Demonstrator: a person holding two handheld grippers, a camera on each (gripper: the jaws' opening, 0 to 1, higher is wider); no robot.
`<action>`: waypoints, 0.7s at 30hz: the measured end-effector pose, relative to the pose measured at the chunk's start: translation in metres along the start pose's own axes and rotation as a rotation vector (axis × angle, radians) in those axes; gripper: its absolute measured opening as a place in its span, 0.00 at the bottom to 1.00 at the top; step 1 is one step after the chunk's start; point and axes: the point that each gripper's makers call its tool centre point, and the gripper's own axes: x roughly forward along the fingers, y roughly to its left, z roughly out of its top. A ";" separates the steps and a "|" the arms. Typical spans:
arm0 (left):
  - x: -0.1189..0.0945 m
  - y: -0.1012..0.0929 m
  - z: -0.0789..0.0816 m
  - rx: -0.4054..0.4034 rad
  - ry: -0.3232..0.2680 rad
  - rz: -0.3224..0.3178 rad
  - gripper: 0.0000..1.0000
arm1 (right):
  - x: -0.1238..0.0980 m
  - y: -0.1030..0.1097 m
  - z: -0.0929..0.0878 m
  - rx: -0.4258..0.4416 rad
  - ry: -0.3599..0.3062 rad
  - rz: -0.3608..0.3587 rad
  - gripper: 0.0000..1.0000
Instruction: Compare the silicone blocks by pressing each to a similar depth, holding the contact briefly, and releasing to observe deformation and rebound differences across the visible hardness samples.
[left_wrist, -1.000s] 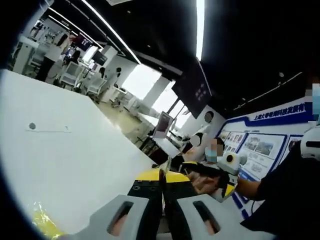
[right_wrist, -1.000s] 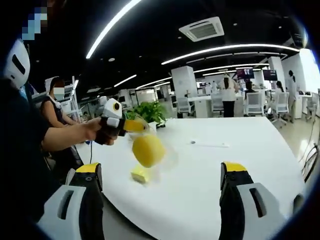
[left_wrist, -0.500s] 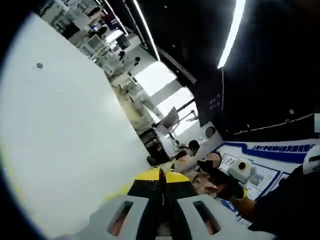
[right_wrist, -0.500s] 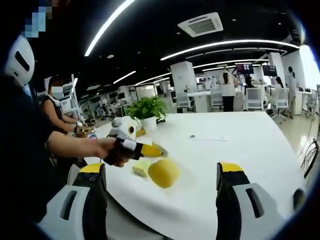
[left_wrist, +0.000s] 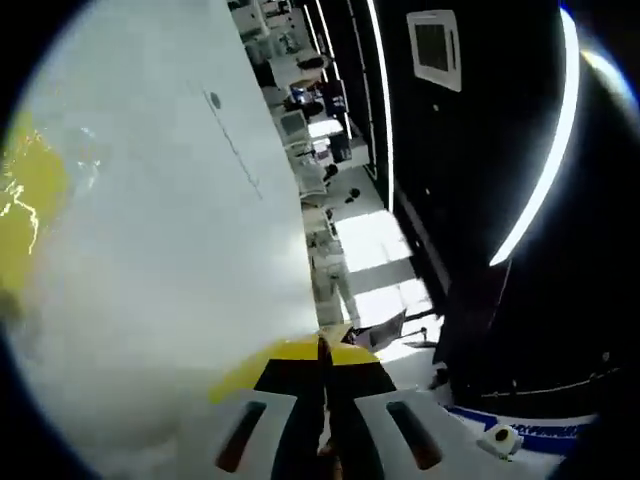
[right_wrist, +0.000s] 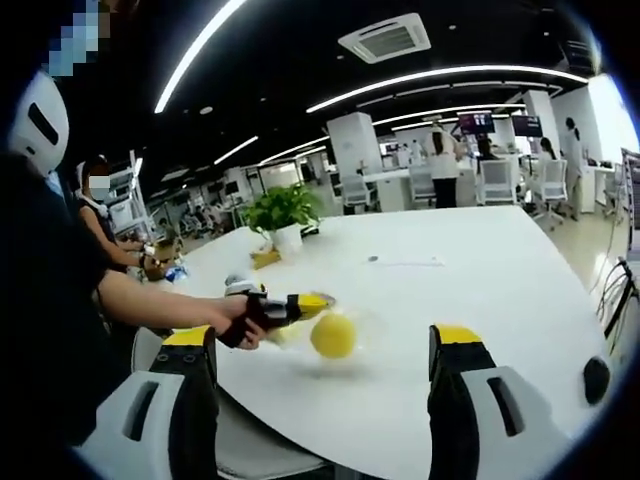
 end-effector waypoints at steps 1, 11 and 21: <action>0.001 0.005 0.003 0.013 -0.009 0.012 0.00 | 0.000 -0.001 0.001 0.010 -0.002 0.000 0.81; 0.018 0.042 0.027 0.260 -0.006 0.158 0.00 | -0.001 -0.004 0.003 0.013 -0.003 -0.019 0.81; 0.020 0.071 0.042 0.399 0.002 0.243 0.00 | -0.004 0.003 -0.021 -0.049 0.101 -0.031 0.79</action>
